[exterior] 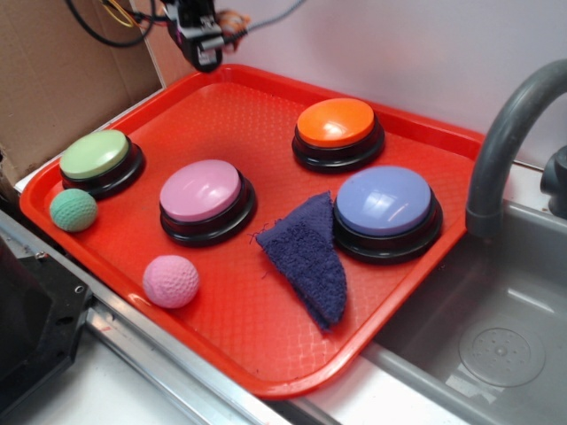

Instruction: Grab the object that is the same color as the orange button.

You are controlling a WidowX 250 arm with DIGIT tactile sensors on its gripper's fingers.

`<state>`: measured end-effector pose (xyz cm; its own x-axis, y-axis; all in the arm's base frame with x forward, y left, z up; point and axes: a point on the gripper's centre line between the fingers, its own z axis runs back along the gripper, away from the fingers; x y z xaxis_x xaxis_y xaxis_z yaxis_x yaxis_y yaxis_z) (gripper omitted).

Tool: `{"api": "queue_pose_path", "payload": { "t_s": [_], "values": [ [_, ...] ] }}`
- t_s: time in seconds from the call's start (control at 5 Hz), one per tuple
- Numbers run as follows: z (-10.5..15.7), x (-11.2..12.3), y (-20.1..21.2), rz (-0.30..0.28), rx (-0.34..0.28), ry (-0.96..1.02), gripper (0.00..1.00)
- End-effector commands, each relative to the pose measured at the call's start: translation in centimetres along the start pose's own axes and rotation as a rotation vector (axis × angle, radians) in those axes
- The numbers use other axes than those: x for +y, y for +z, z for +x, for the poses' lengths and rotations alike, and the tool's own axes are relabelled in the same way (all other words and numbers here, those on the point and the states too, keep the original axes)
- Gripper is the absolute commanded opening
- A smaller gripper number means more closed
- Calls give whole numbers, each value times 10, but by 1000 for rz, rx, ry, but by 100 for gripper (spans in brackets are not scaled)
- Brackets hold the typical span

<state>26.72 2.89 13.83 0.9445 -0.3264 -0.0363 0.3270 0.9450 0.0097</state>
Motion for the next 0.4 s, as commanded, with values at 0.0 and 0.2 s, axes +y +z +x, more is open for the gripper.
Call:
{"api": "queue_pose_path", "payload": {
  "t_s": [0.0, 0.2],
  "values": [
    [-20, -36, 67, 63, -19, 164, 0],
    [-47, -32, 91, -18, -21, 413, 0]
  ]
}}
